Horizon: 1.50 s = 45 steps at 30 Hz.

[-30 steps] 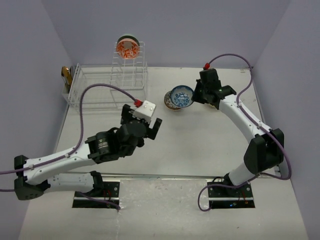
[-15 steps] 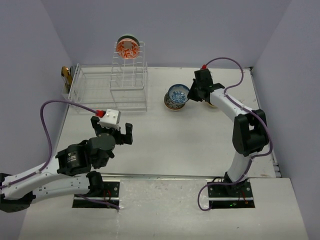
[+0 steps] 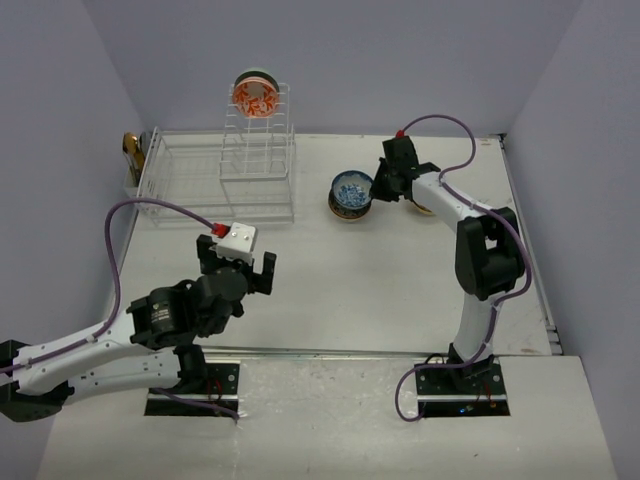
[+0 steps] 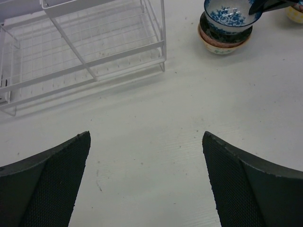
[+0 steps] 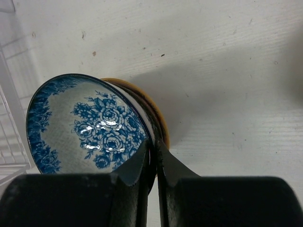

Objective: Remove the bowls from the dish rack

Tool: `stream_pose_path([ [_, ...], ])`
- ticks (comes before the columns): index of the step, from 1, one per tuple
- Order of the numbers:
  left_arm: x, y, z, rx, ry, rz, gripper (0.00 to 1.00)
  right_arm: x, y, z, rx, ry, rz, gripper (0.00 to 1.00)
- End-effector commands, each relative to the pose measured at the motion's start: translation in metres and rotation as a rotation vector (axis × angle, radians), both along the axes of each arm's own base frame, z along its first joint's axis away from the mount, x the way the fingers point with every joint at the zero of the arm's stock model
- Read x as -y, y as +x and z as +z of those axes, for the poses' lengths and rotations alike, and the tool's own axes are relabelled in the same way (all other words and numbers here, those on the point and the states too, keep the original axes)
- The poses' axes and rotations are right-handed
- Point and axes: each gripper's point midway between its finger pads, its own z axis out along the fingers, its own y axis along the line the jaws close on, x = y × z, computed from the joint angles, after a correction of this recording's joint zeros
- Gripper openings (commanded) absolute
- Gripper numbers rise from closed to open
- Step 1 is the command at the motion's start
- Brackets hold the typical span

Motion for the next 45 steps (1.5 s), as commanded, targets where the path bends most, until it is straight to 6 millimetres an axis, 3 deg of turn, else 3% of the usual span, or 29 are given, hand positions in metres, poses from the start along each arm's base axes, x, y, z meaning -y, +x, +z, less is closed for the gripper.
stream_pose_path([
  [1, 0.0, 0.001, 0.006, 0.012, -0.027, 0.006, 1.0, -0.011, 0.017, 0.035, 0.103, 0.049, 0.027, 0.09],
  [11, -0.004, -0.002, 0.009, 0.02, -0.061, 0.0, 1.0, -0.026, 0.011, 0.026, 0.07, 0.086, 0.077, 0.12],
  [28, -0.001, -0.002, 0.008, 0.014, -0.053, -0.014, 1.0, -0.023, 0.002, 0.025, 0.046, 0.065, 0.102, 0.28],
  [34, 0.001, -0.002, 0.006, 0.009, -0.041, -0.021, 1.0, -0.015, 0.002, 0.027, 0.055, 0.04, 0.088, 0.24],
  [38, 0.002, -0.002, 0.005, 0.006, -0.039, -0.025, 1.0, -0.01, 0.001, 0.021, 0.041, 0.029, 0.078, 0.16],
  [45, 0.005, -0.002, 0.003, 0.0, -0.031, -0.036, 1.0, -0.006, -0.003, 0.01, 0.016, 0.031, 0.076, 0.12],
])
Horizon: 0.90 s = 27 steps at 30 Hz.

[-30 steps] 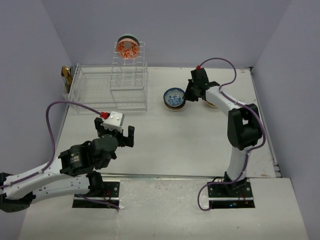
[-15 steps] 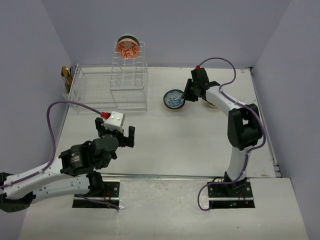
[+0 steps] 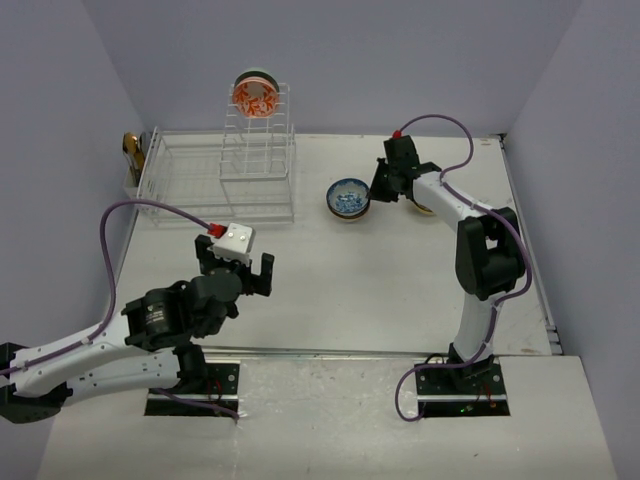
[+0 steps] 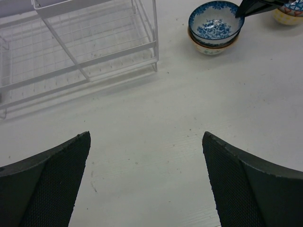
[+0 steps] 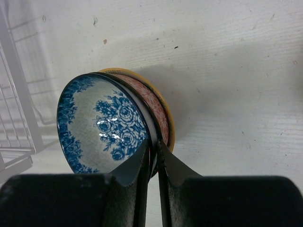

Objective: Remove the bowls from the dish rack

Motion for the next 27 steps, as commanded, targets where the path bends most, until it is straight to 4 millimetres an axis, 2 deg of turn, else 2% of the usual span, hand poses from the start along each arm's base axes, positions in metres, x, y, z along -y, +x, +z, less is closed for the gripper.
stream_pose_path([
  [1, 0.002, 0.002, 0.001, 0.008, -0.004, 0.001, 1.0, 0.003, 0.001, 0.008, 0.024, 0.003, 0.001, 0.12],
  [12, 0.002, 0.002, 0.002, 0.01, -0.012, 0.005, 1.0, 0.007, -0.006, -0.01, -0.011, 0.001, -0.011, 0.11],
  [16, -0.002, 0.002, 0.004, 0.013, -0.035, 0.033, 1.0, 0.007, -0.005, 0.001, 0.011, 0.012, -0.01, 0.12],
  [21, -0.016, 0.007, 0.012, 0.029, -0.102, 0.154, 1.0, 0.007, -0.004, 0.007, 0.012, 0.009, -0.009, 0.22],
  [24, -0.017, 0.01, 0.023, 0.037, -0.18, 0.216, 1.0, 0.006, -0.004, 0.023, 0.035, 0.019, -0.004, 0.27],
  [27, -0.01, 0.014, 0.043, 0.054, -0.256, 0.241, 1.0, 0.008, -0.003, 0.052, 0.088, 0.019, -0.003, 0.3],
])
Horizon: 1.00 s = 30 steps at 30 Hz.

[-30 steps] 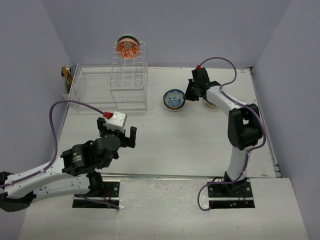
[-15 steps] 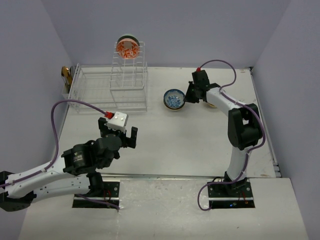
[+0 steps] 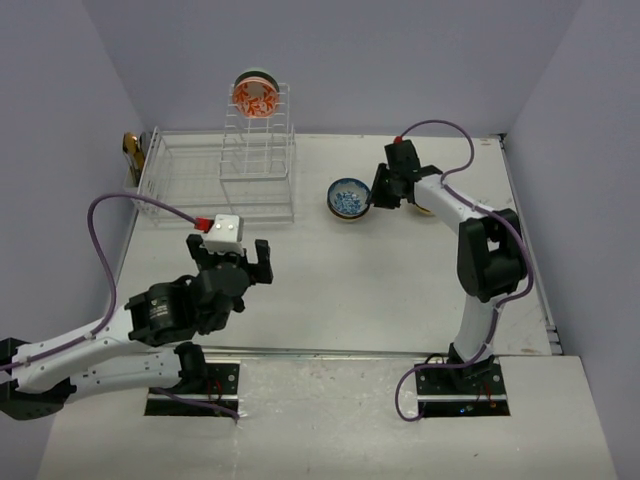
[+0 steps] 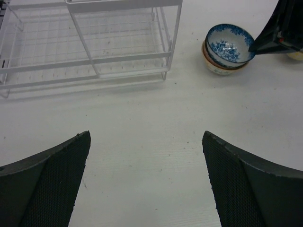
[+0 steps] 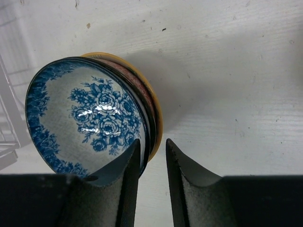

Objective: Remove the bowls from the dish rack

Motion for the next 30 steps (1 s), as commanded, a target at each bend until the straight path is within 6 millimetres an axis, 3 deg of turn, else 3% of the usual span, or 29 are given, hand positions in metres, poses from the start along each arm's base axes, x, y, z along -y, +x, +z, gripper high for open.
stream_pose_path([
  [1, 0.002, 0.008, 0.044, 0.065, -0.201, 0.104, 1.0, 0.003, 0.013, 0.079, 0.158, 0.028, -0.006, 0.31],
  [7, 0.039, 0.019, 0.124, 0.19, -0.534, 0.039, 1.0, 0.011, -0.004, 0.149, 0.283, 0.046, 0.009, 0.38],
  [8, 0.046, 0.024, 0.129, 0.197, -0.543, 0.037, 1.0, 0.009, -0.009, 0.158, 0.296, 0.068, 0.029, 0.39],
  [10, 0.041, 0.038, 0.155, 0.236, -0.591, 0.087, 1.0, 0.01, -0.019, 0.184, 0.345, 0.097, 0.048, 0.45],
  [11, 0.059, 0.05, 0.153, 0.216, -0.577, 0.054, 1.0, 0.01, -0.024, 0.19, 0.354, 0.1, 0.058, 0.47],
  [12, 0.042, 0.075, 0.176, 0.248, -0.638, 0.101, 1.0, 0.012, -0.032, 0.204, 0.381, 0.112, 0.069, 0.5],
  [13, 0.041, 0.092, 0.176, 0.223, -0.648, 0.101, 1.0, 0.012, -0.037, 0.212, 0.397, 0.12, 0.078, 0.52],
  [14, 0.071, 0.112, 0.165, 0.134, -0.663, -0.014, 1.0, 0.012, -0.042, 0.217, 0.41, 0.126, 0.085, 0.56],
  [15, 0.051, 0.14, 0.168, 0.128, -0.728, 0.041, 1.0, 0.012, -0.049, 0.218, 0.41, 0.135, 0.098, 0.57],
  [17, 0.062, 0.168, 0.176, 0.099, -0.788, 0.01, 1.0, 0.016, -0.064, 0.234, 0.451, 0.146, 0.108, 0.6],
  [18, 0.05, 0.185, 0.181, 0.101, -0.858, 0.043, 1.0, 0.017, -0.071, 0.229, 0.44, 0.15, 0.118, 0.6],
  [19, 0.059, 0.201, 0.184, 0.082, -0.905, 0.003, 1.0, 0.018, -0.08, 0.236, 0.46, 0.159, 0.128, 0.6],
  [20, 0.049, 0.216, 0.187, 0.074, -0.988, 0.025, 1.0, 0.018, -0.086, 0.236, 0.461, 0.163, 0.135, 0.61],
  [22, 0.05, 0.241, 0.19, 0.088, -1.061, 0.025, 1.0, 0.016, -0.098, 0.226, 0.444, 0.18, 0.163, 0.61],
  [23, 0.045, 0.249, 0.197, 0.111, -1.111, 0.041, 1.0, 0.017, -0.108, 0.233, 0.464, 0.197, 0.172, 0.62],
  [26, 0.035, 0.276, 0.192, 0.125, -1.205, 0.113, 1.0, 0.011, -0.132, 0.226, 0.464, 0.268, 0.226, 0.62],
  [28, 0.025, 0.294, 0.176, 0.12, -1.23, 0.199, 1.0, 0.007, -0.143, 0.231, 0.486, 0.308, 0.256, 0.63],
  [30, 0.016, 0.303, 0.172, 0.143, -1.271, 0.259, 1.0, 0.008, -0.155, 0.234, 0.502, 0.327, 0.264, 0.63],
])
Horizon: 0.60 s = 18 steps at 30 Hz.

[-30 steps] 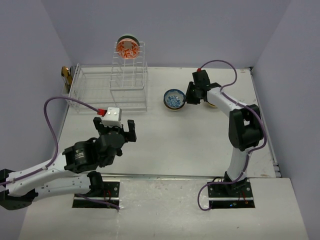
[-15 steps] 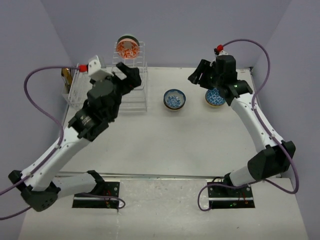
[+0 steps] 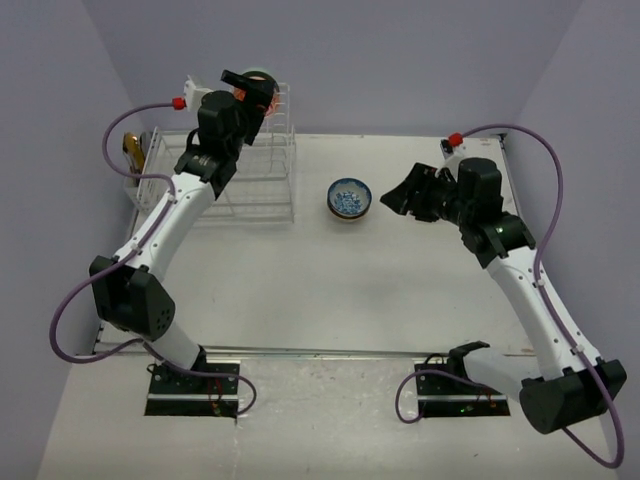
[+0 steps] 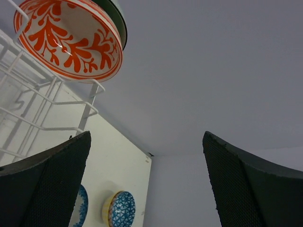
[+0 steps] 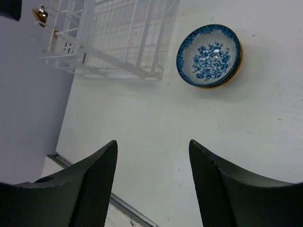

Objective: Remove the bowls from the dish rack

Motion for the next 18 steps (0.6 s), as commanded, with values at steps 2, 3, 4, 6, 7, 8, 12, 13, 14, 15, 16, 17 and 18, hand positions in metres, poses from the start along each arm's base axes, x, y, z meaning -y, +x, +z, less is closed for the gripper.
stream_pose_path([
  [2, -0.023, 0.018, 0.058, 0.164, -0.212, 0.136, 1.0, -0.009, -0.026, 0.032, 0.111, 0.091, 0.088, 0.63],
  [3, -0.025, 0.022, 0.058, 0.165, -0.213, 0.15, 1.0, -0.008, -0.028, 0.033, 0.116, 0.095, 0.091, 0.63],
  [4, -0.028, 0.032, 0.049, 0.148, -0.207, 0.173, 1.0, -0.009, -0.031, 0.033, 0.118, 0.102, 0.097, 0.63],
  [6, -0.034, 0.046, 0.049, 0.151, -0.214, 0.204, 1.0, -0.008, -0.037, 0.035, 0.132, 0.111, 0.102, 0.63],
  [7, -0.037, 0.05, 0.05, 0.163, -0.219, 0.217, 1.0, -0.009, -0.039, 0.036, 0.139, 0.116, 0.106, 0.63],
  [8, -0.042, 0.056, 0.049, 0.173, -0.225, 0.228, 1.0, -0.009, -0.04, 0.033, 0.135, 0.115, 0.109, 0.63],
  [12, -0.047, 0.084, 0.029, 0.133, -0.216, 0.259, 0.99, -0.006, -0.046, 0.032, 0.145, 0.117, 0.105, 0.63],
  [13, -0.05, 0.087, 0.033, 0.139, -0.233, 0.264, 0.99, -0.006, -0.047, 0.032, 0.146, 0.116, 0.104, 0.63],
  [14, -0.05, 0.09, 0.029, 0.134, -0.24, 0.263, 0.99, -0.005, -0.047, 0.03, 0.146, 0.111, 0.102, 0.63],
  [15, -0.05, 0.095, 0.019, 0.116, -0.244, 0.264, 0.99, -0.004, -0.048, 0.031, 0.154, 0.109, 0.102, 0.63],
  [16, -0.051, 0.097, 0.017, 0.113, -0.252, 0.264, 0.98, -0.004, -0.048, 0.03, 0.154, 0.106, 0.1, 0.63],
  [17, -0.051, 0.099, 0.015, 0.116, -0.253, 0.263, 0.98, -0.003, -0.049, 0.031, 0.156, 0.106, 0.099, 0.63],
  [18, -0.05, 0.103, 0.008, 0.106, -0.249, 0.265, 0.98, -0.003, -0.048, 0.031, 0.159, 0.104, 0.1, 0.63],
])
